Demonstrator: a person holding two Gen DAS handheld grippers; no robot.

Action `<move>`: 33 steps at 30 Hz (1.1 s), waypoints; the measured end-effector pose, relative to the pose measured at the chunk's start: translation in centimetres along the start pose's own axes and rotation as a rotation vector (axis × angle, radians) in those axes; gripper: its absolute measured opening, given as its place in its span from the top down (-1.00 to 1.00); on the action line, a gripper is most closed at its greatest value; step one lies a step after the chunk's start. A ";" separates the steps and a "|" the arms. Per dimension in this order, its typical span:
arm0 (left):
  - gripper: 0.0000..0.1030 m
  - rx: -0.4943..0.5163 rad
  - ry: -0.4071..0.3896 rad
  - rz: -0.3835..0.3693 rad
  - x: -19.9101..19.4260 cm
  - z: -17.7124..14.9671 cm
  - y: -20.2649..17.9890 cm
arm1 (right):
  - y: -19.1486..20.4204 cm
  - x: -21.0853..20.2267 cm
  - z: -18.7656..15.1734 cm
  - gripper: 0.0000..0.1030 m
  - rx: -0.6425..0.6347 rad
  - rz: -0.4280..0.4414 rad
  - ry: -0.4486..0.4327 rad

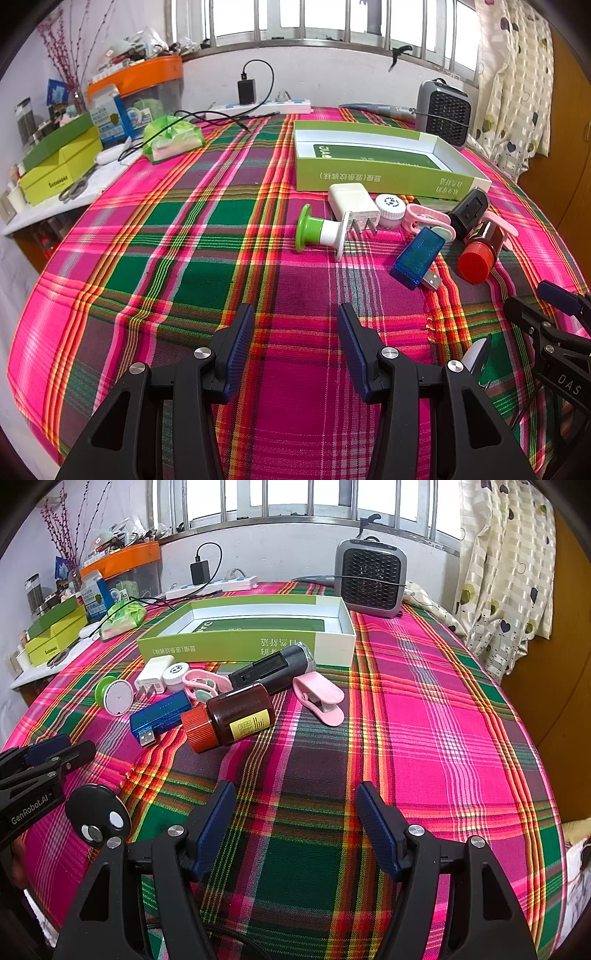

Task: Organize rigid objects
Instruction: 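Reach the left tool toward the black round object near the tools, then grasp the black round object with the left tool while the right tool reaches for the brown jar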

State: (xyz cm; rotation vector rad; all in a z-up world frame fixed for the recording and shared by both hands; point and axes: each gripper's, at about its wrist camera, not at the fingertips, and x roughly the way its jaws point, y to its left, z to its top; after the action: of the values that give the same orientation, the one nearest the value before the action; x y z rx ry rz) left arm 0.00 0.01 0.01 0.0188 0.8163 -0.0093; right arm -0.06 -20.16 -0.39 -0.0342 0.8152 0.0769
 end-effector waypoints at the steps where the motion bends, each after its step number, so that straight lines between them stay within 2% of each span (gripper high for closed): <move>1: 0.13 0.000 0.000 -0.001 0.0 0.0 0.0 | 0.0 0.0 0.0 -0.32 0.000 0.000 0.000; 9: 0.13 0.025 0.008 -0.039 -0.1 0.1 0.2 | -0.1 -0.1 0.1 -0.32 0.001 0.001 0.000; 17: 0.13 0.048 0.019 -0.129 -1.3 -0.8 1.3 | -0.1 0.0 0.1 -0.32 -0.002 0.007 0.001; 20: 0.13 0.054 0.028 -0.188 -1.8 -1.0 1.5 | -0.2 0.0 0.1 -0.32 -0.009 0.017 0.007; 24: 0.13 0.049 0.027 -0.318 -3.0 -1.3 1.6 | -0.3 -0.1 -0.1 -0.32 -0.011 0.027 0.011; 28: 0.13 0.101 -0.006 -0.396 -4.4 -1.3 0.3 | -1.0 -0.7 0.0 -0.32 0.002 0.025 -0.002; 33: 0.13 0.149 0.007 -0.490 -5.0 -1.2 -1.4 | -1.6 -1.6 0.2 -0.32 0.011 0.015 -0.031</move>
State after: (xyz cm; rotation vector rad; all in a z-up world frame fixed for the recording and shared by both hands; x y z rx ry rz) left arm -4.32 -1.37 2.74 -0.0405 0.8093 -0.5328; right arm -0.91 -21.83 0.91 -0.0165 0.7847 0.0866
